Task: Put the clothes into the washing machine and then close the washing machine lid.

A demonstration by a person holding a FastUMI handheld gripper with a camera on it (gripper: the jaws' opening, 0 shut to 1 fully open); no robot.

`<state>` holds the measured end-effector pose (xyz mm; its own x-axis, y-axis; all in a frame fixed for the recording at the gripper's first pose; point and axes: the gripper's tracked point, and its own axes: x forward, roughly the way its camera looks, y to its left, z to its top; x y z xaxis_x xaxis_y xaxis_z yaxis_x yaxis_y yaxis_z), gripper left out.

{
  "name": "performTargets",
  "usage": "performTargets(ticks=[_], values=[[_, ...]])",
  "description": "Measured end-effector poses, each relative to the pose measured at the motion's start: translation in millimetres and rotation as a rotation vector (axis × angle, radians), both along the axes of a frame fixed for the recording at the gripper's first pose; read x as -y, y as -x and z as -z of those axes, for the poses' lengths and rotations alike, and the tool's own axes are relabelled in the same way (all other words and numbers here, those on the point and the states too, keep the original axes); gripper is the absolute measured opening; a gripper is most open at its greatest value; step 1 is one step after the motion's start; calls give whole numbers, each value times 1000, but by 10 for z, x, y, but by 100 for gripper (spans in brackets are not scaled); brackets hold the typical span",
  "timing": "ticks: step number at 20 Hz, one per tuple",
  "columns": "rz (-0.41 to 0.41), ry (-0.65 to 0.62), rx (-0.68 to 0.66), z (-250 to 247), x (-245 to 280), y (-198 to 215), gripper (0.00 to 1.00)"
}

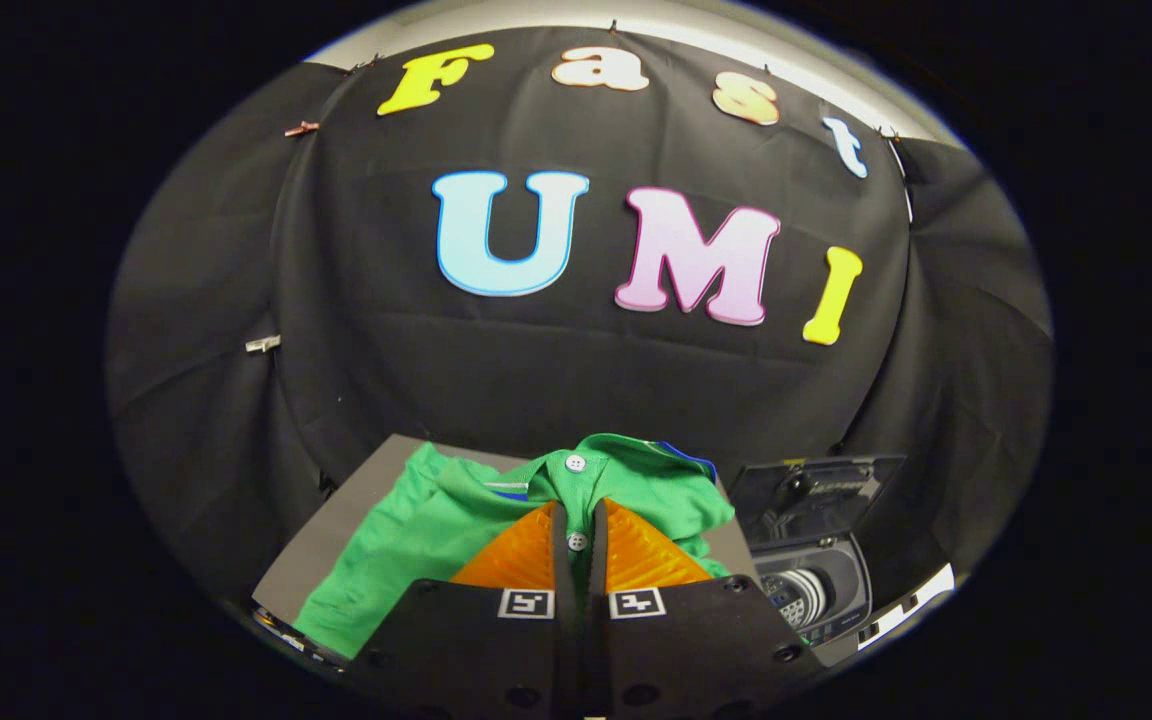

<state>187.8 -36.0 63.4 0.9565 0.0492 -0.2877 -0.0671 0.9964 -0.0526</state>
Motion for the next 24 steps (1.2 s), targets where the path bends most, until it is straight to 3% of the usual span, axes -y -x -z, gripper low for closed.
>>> performTargets(ticks=[13, 19, 24], values=[[106, 15, 169, -698, 747, -22, 5], [170, 11, 175, -718, 1383, -98, 5], [175, -15, 171, -622, 2039, -175, 5]])
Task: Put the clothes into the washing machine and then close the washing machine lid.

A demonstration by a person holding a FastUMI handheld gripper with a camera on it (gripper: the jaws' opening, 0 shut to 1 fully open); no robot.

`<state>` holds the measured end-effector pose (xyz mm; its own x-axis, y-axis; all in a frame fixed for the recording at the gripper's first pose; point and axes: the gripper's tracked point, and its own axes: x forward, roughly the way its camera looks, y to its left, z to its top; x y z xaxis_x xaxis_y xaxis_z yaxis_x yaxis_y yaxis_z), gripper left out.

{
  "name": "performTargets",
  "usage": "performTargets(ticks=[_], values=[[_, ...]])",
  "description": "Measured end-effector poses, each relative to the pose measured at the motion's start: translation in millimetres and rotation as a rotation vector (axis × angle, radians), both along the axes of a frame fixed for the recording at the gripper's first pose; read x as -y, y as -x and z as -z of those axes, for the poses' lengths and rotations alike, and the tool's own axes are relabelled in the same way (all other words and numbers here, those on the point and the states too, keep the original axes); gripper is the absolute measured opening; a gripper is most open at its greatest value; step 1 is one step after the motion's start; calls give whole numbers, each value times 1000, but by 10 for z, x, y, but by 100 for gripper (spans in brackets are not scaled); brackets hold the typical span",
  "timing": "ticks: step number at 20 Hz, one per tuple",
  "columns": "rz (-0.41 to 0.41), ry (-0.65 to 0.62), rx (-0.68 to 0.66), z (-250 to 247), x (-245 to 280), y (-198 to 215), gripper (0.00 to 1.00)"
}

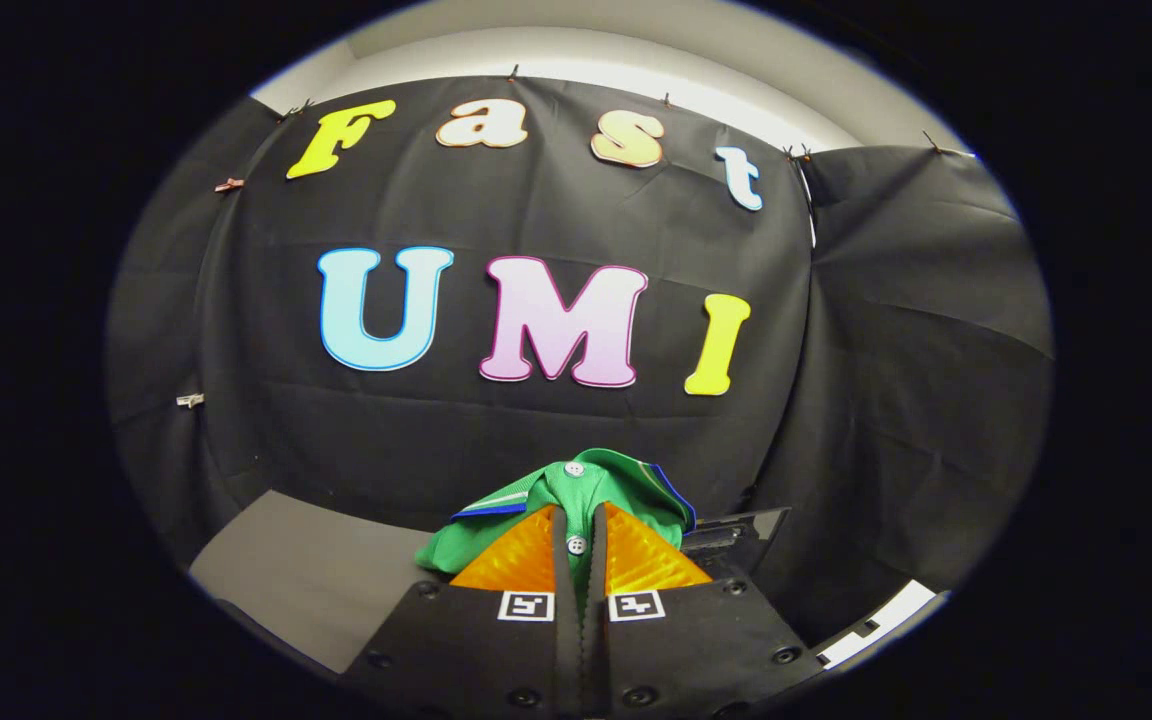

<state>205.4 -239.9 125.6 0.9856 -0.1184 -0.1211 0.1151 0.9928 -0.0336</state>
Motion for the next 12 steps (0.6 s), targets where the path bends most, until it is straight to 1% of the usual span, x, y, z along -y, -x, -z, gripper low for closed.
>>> performTargets(ticks=[4, 8, 12], values=[[12, -18, -7, 163, 570, -61, 5], [5, -4, -24, 356, 1002, -112, 5], [3, 7, -78, 734, 1319, -170, 5]])
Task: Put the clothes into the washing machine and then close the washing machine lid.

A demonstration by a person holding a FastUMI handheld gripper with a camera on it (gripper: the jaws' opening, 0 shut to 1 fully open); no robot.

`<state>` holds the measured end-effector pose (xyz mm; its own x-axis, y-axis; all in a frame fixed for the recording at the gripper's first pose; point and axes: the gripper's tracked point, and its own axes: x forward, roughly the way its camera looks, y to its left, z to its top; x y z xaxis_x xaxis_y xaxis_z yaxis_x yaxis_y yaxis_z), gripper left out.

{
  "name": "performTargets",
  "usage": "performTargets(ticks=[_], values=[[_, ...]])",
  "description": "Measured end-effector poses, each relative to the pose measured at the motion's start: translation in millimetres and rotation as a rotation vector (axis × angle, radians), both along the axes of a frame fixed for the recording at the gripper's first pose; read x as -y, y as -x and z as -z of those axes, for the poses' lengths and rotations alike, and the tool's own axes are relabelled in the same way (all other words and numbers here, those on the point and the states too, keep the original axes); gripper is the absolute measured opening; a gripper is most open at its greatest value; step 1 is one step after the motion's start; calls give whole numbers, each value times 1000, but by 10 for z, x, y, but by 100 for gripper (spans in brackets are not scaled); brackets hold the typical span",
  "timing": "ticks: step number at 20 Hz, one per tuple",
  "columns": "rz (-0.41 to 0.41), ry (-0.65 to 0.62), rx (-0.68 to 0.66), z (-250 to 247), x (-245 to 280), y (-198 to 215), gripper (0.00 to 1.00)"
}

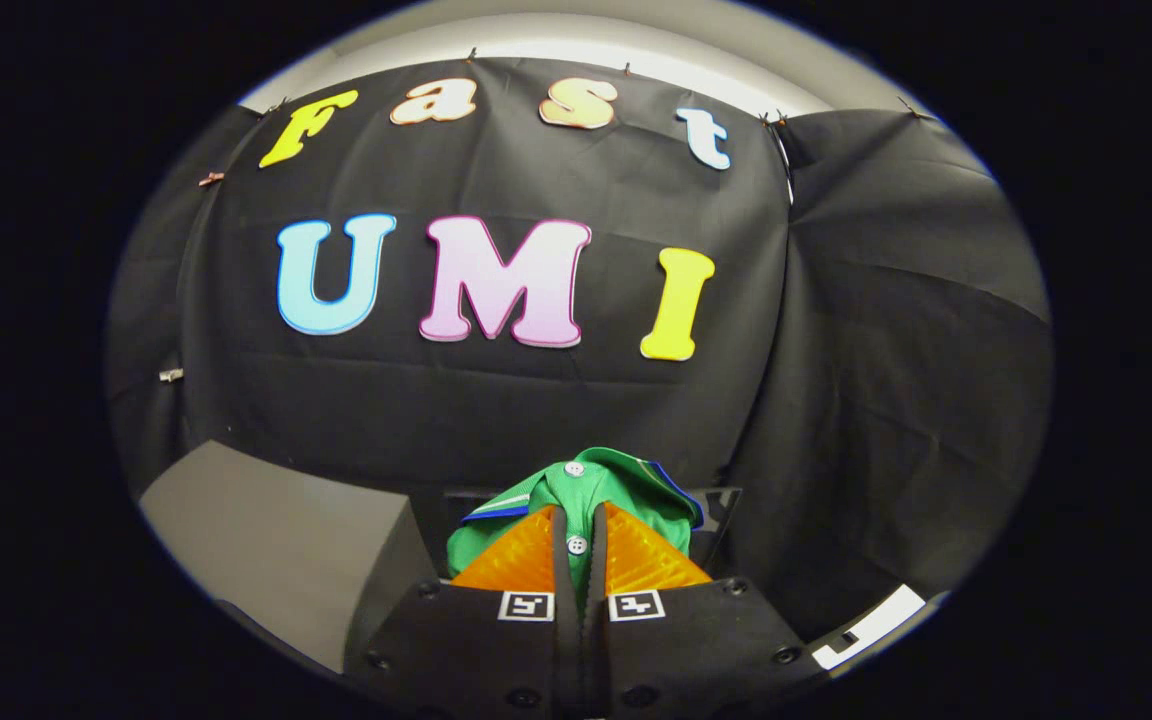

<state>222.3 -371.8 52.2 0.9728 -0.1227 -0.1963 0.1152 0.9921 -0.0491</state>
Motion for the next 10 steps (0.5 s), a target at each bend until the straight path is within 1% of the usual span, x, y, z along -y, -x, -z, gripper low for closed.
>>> performTargets(ticks=[6, 8, 10], values=[[7, -20, -86, 779, 328, -143, 5], [14, -12, -130, 1098, 408, -198, 5], [1, -5, -169, 1437, 411, -247, 5]])
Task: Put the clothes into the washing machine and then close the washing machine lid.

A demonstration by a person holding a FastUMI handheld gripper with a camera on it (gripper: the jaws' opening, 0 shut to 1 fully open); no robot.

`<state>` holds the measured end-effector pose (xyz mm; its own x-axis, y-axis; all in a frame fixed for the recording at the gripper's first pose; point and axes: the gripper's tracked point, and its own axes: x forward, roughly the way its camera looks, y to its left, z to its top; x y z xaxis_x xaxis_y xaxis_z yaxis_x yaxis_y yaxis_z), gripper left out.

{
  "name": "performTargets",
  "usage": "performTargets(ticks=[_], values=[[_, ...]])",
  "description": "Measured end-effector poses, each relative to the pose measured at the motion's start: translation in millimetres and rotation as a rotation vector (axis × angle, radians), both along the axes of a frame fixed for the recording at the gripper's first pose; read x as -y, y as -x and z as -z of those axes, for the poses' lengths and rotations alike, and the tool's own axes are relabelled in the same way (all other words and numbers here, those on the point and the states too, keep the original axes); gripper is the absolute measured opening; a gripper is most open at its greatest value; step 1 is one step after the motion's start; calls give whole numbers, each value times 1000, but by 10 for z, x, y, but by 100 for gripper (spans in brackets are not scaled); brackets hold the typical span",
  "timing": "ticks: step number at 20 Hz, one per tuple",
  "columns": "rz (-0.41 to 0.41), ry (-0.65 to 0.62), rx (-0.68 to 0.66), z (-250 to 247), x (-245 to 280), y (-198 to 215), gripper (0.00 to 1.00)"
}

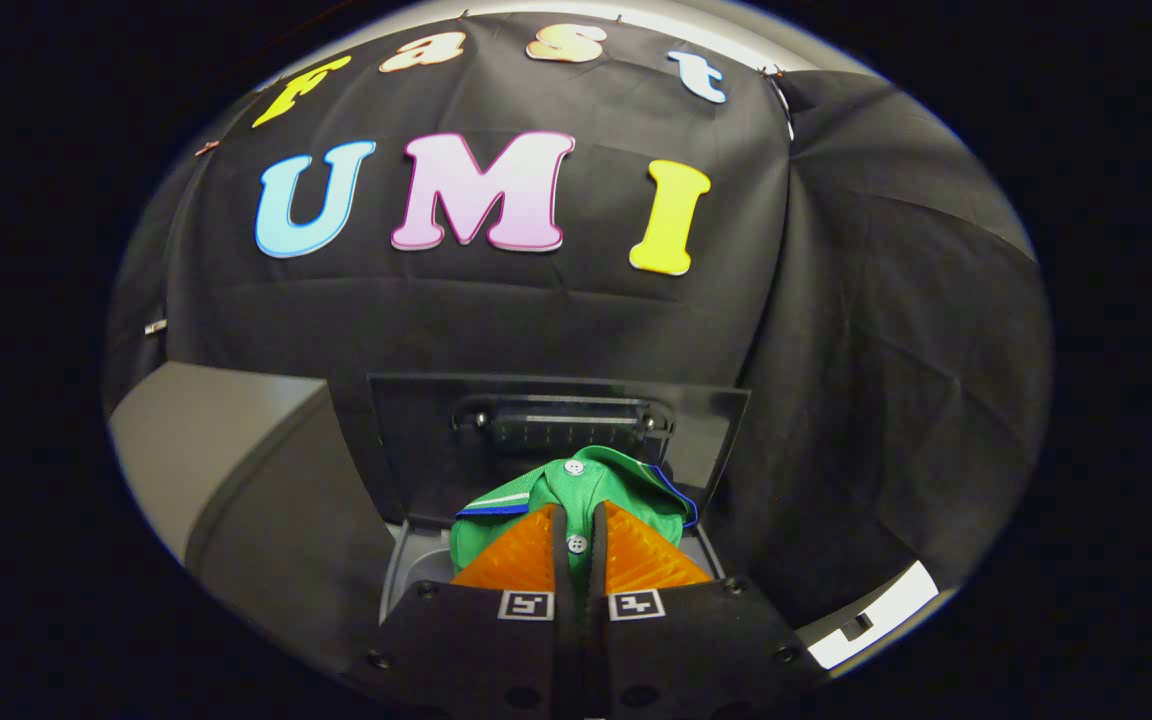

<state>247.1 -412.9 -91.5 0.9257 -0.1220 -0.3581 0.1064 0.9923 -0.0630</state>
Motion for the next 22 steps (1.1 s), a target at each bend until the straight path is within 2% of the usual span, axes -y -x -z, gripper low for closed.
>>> performTargets(ticks=[5, 11, 17, 22], values=[[-30, 12, -119, 833, 11, -50, 6], [-55, 7, -242, 1557, 28, 23, 6], [-64, -25, -418, 2109, 8, 69, 5], [-58, -48, -476, 2280, 25, 68, 6]])
